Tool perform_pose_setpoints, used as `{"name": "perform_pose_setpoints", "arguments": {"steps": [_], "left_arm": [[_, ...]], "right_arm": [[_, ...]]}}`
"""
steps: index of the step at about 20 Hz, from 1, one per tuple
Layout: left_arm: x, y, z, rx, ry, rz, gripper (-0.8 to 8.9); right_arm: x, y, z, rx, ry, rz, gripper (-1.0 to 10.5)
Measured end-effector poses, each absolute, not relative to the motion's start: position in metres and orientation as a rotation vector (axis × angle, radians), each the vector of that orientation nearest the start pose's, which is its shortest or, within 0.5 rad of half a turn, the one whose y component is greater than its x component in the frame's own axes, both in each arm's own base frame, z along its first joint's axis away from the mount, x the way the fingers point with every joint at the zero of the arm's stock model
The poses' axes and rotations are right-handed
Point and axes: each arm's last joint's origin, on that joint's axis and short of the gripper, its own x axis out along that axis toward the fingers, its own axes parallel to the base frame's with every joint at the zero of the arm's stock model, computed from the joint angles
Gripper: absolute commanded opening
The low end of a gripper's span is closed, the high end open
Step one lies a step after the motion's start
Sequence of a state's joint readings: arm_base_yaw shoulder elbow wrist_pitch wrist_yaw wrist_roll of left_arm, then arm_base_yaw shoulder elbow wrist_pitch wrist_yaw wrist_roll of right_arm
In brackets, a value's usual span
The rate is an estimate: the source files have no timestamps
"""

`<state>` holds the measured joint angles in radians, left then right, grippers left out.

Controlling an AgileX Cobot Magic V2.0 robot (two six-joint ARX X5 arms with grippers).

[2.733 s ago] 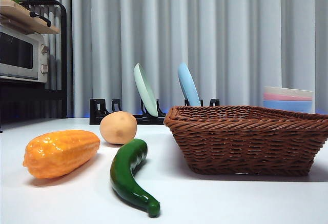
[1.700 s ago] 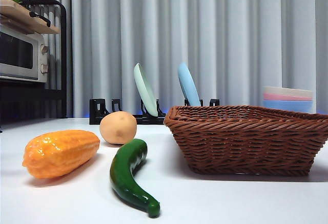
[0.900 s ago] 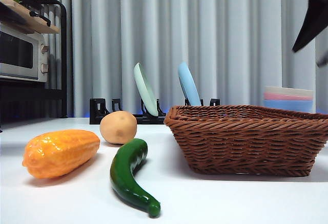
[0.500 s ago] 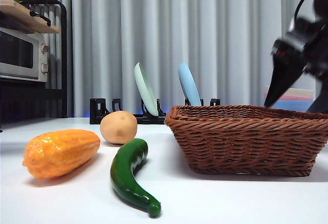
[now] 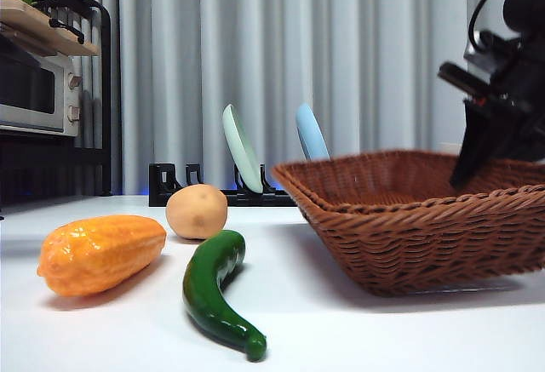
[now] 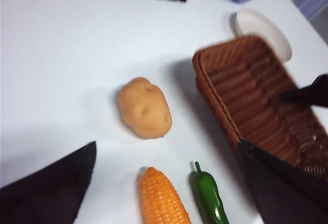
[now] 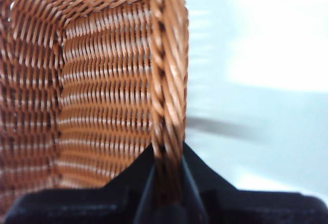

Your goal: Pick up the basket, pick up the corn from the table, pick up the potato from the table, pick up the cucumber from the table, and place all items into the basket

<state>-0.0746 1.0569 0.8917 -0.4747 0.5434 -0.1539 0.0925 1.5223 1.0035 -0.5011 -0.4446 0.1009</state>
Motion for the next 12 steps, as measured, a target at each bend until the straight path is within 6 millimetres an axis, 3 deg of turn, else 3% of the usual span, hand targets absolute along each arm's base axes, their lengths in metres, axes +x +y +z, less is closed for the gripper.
{"name": "perform_pose_setpoints", "arguments": {"steps": [6,12], "left_arm": [[0.271,-0.077,0.293,-0.193,0.824,-0.512,4.78],[0.327,-0.135,0.254,-0.068,0.961,-0.472,4.77]], "right_arm": [[0.279,0.038,0.258,0.258,0.896,0.442,-0.1],[0.263,0.036,0.281,0.252,0.818,0.45,-0.1]]}}
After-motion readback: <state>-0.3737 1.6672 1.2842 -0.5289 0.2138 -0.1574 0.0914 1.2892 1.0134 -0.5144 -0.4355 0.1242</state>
